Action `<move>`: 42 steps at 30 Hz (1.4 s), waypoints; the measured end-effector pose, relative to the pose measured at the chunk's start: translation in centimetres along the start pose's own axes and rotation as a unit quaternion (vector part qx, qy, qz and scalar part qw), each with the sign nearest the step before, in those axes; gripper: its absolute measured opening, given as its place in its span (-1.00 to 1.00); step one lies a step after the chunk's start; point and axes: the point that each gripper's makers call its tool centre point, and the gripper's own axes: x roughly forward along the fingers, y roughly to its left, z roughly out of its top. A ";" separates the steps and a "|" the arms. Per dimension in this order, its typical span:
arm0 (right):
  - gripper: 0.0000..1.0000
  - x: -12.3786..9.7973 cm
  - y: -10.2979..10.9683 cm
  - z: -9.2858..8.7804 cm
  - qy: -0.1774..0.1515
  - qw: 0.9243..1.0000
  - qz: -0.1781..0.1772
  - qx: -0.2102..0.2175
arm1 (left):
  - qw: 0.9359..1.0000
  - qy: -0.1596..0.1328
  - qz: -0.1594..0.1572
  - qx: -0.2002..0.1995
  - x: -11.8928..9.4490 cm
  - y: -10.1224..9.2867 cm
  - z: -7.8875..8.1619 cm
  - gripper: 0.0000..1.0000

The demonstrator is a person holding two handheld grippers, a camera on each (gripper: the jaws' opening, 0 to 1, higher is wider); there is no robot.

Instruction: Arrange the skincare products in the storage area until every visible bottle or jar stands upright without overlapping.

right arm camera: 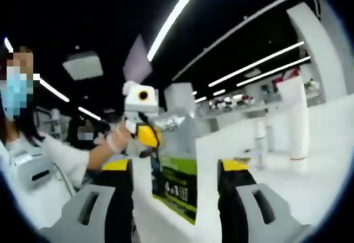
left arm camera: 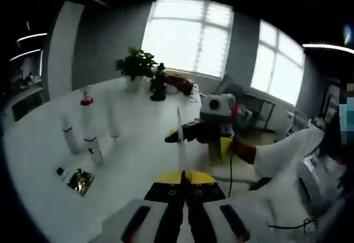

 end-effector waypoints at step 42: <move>-1.00 3.9 6.7 -1.3 0.027 0.987 0.149 0.062 | 0.989 -0.149 0.006 0.004 -3.7 -3.9 -0.8 -0.56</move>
